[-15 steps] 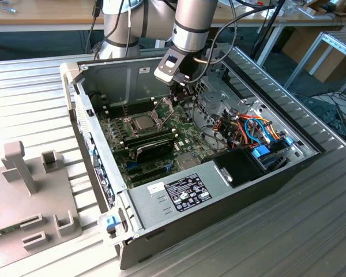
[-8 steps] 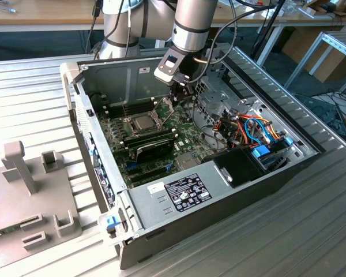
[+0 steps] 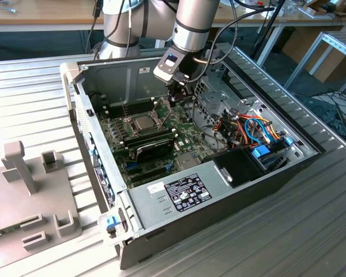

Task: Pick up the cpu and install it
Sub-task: 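Close the cpu cover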

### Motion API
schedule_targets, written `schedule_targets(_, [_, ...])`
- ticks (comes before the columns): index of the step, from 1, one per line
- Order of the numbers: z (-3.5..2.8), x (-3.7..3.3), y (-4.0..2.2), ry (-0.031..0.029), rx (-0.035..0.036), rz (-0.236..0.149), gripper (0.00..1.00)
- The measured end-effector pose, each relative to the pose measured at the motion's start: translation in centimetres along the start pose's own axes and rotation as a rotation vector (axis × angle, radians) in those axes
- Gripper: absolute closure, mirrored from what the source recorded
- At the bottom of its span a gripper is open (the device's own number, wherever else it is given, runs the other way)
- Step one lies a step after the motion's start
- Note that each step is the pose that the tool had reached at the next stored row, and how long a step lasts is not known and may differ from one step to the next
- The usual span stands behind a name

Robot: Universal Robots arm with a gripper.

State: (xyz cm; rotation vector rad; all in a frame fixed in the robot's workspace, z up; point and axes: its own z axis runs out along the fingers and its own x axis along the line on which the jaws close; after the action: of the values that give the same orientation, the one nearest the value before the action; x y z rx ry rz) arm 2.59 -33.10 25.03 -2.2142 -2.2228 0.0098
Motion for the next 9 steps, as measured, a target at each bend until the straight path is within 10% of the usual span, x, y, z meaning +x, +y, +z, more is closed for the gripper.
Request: schedule_targets(9, [0.00,0.00,-0.41,0.0001,-0.0014,0.000,0.89])
